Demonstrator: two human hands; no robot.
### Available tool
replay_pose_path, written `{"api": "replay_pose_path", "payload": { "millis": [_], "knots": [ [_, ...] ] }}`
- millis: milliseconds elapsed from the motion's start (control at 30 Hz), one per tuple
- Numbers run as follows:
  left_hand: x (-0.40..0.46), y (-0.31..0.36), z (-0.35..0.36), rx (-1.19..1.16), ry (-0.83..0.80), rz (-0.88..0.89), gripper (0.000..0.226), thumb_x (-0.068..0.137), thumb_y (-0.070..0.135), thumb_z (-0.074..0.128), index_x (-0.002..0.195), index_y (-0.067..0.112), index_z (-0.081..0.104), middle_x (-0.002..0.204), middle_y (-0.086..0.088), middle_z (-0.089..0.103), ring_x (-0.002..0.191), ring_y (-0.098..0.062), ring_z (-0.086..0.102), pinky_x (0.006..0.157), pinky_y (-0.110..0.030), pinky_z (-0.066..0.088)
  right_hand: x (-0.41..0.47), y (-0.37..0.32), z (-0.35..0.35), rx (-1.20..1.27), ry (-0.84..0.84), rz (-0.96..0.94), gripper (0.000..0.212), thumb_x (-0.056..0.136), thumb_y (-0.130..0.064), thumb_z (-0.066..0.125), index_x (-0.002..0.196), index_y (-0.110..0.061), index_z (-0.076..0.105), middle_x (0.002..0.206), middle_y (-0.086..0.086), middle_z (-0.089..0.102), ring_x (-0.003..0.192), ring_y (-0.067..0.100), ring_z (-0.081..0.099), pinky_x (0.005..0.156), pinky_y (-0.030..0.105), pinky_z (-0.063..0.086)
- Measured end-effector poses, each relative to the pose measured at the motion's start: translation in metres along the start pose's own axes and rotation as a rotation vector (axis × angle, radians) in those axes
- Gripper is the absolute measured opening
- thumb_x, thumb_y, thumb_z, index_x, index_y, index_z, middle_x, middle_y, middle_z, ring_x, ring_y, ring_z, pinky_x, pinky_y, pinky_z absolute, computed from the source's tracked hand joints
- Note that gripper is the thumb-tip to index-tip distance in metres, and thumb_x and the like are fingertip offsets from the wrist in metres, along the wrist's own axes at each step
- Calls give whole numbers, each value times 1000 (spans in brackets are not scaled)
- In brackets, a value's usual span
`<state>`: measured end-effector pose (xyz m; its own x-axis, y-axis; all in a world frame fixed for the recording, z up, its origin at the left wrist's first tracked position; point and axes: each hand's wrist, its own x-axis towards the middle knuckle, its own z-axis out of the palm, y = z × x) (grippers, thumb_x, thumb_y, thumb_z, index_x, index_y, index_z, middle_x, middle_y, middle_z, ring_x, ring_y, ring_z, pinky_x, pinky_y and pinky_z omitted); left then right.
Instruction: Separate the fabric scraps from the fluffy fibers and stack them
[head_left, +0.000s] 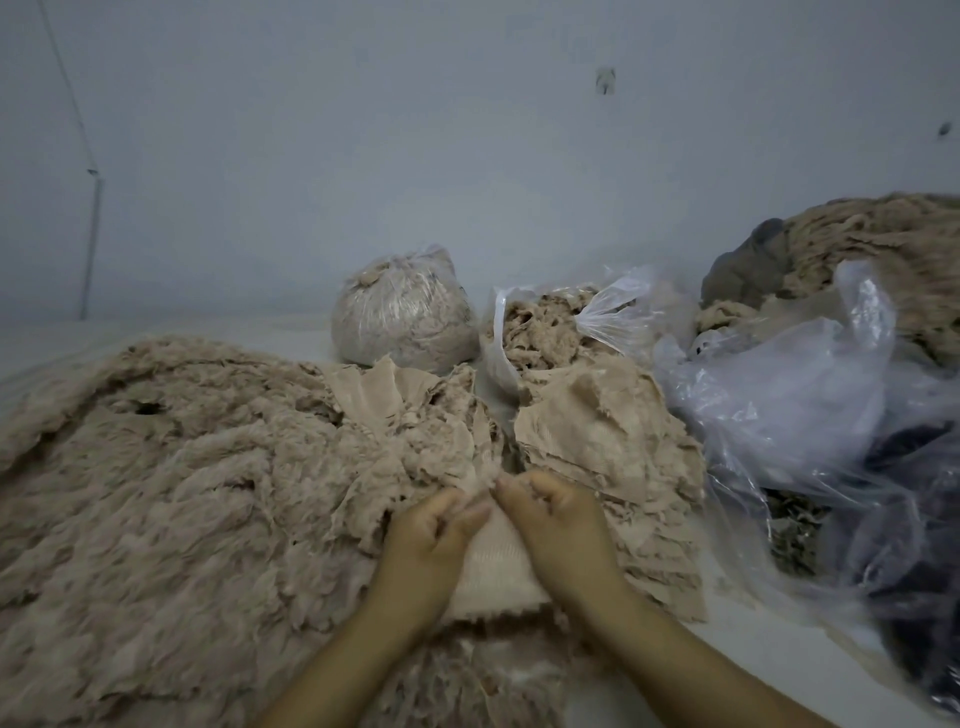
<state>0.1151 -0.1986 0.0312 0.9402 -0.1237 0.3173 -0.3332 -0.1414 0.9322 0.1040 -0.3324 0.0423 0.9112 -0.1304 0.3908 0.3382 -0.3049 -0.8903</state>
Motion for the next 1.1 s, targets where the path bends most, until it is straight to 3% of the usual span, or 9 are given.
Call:
{"api": "replay_pose_path", "payload": {
  "millis": [67,267,433,533,633,800,933,1033,1100],
  "knots": [
    [5,4,2,-11,40,-38,23,93,14,54,72,4,56,64,0,53,60,-12,48,54,-20,37,10,-2,-7,-14,-6,2,43,89,-34,62,50,-21,52,49,-10,42,48,4,37,48,21,30],
    [36,28,7,-36,10,-103,36,98,27,47,81,-3,57,75,-9,52,69,-17,47,64,-29,37,44,-14,-29,-127,11,1,44,86,-36,67,50,-15,53,45,-9,40,44,4,34,46,19,29],
    [73,44,24,-46,42,-86,30,99,25,46,81,5,59,78,-8,54,72,-18,48,64,-28,38,87,-29,-56,-253,38,-30,41,80,-37,74,42,-27,62,41,-19,53,42,-5,48,44,9,33],
    [103,57,35,-39,44,-64,30,99,23,47,72,11,54,71,-6,50,62,-16,45,52,-21,36,121,-31,-75,-343,142,-26,35,79,-42,74,51,-20,67,47,-15,59,49,-4,52,46,12,37],
    [127,56,42,-79,7,-128,25,99,23,47,82,6,53,65,-11,42,41,-12,38,37,-18,30,154,-22,-91,-377,198,29,48,84,-41,69,52,-7,58,40,-5,47,39,4,43,41,14,30],
    [145,40,58,-67,-28,-176,33,99,23,47,70,9,46,53,-7,40,30,-8,32,33,-16,24,173,9,-107,-322,287,185,46,91,-36,59,51,-16,56,36,-8,46,41,3,46,43,14,32],
    [160,31,70,-57,-22,-226,31,99,24,48,69,18,52,50,-3,42,30,-7,34,33,-15,26,171,21,-134,-345,514,278,26,97,-22,45,85,-10,64,87,14,66,85,31,56,67,33,36],
    [166,23,77,-54,-52,-254,36,98,29,49,66,14,48,47,-2,42,32,-10,34,35,-17,25,149,19,-123,-400,542,-94,20,98,-21,45,92,-15,63,95,3,63,88,16,51,71,26,32],
    [165,22,80,-49,-82,-270,39,97,31,49,64,13,46,43,0,43,32,-10,35,35,-17,25,134,20,-107,-493,293,-354,26,97,-24,45,104,-15,69,103,-6,61,97,7,50,84,19,35]
  ]
}}
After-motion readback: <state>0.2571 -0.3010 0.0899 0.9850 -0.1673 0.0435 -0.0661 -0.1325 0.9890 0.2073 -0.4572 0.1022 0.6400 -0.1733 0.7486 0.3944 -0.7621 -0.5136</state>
